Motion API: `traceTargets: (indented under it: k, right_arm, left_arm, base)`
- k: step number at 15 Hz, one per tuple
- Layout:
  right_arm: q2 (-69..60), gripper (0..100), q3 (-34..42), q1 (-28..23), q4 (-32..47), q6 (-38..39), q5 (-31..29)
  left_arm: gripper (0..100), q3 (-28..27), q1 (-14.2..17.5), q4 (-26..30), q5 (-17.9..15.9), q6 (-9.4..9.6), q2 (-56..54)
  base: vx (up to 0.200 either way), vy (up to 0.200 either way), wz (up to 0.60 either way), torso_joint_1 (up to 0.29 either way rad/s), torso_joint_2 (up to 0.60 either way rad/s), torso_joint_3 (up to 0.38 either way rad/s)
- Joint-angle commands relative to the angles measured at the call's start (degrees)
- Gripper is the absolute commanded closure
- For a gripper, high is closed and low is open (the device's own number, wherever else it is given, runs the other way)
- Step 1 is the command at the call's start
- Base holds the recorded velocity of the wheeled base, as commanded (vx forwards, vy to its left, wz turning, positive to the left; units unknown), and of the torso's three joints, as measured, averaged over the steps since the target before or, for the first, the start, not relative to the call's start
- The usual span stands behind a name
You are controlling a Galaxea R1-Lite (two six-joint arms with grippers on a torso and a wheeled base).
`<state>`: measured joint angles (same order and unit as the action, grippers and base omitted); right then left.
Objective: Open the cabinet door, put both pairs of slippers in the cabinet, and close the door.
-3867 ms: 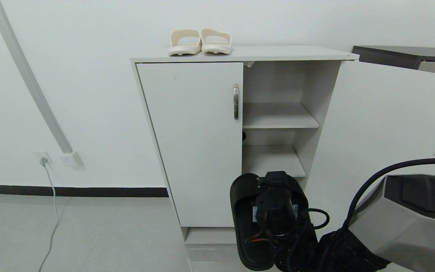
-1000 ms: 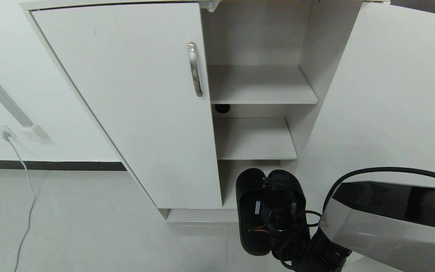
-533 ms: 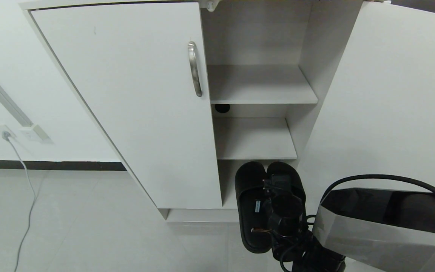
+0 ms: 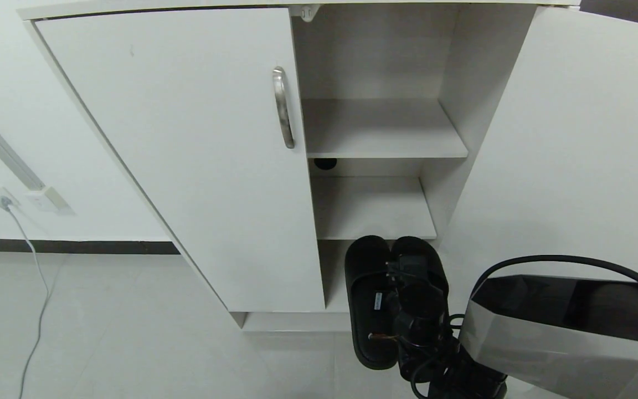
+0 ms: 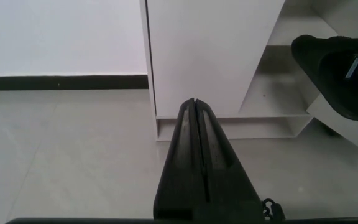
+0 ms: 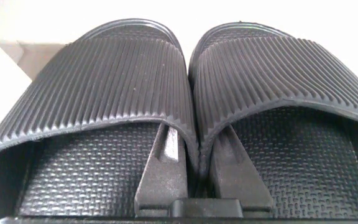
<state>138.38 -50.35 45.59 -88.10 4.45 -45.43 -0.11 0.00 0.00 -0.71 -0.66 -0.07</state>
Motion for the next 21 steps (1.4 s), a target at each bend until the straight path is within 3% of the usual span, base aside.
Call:
traceTargets:
  k: [1, 7, 14, 18, 21]
  right_arm:
    - [-0.48, 100, -0.01, 0.02, 0.03, -0.06, -0.01]
    - [0.40, 100, -0.54, -0.24, 0.56, -0.06, 0.79]
    - [0.14, 100, -6.25, -1.82, 6.98, -0.58, 5.88]
    - [0.49, 100, -14.16, -3.49, 15.06, -0.23, 5.97]
    - [2.95, 100, -26.56, -5.51, 25.17, -0.14, 6.06]
  left_arm:
    - [100, 0.02, 0.00, 0.00, 0.00, -0.04, 0.07]
    - [100, 0.02, 0.00, 0.00, 0.00, -0.13, 0.07]
    - [100, 0.02, 0.00, 0.00, 0.09, -0.13, 0.07]
    - [100, 0.02, 0.00, 0.00, 0.00, -0.13, 0.07]
    - [100, 0.02, 0.00, 0.00, 0.00, -0.13, 0.07]
  base:
    - [0.200, 0.000, 0.00, 0.002, 0.01, 0.002]
    - [0.200, 0.000, 0.00, 0.002, 0.00, 0.004]
    - [0.000, 0.000, 0.00, 0.000, 0.00, 0.000]
    - [0.000, 0.000, 0.00, 0.000, 0.00, 0.000]
    - [0.000, 0.000, 0.00, 0.000, 0.00, 0.000]
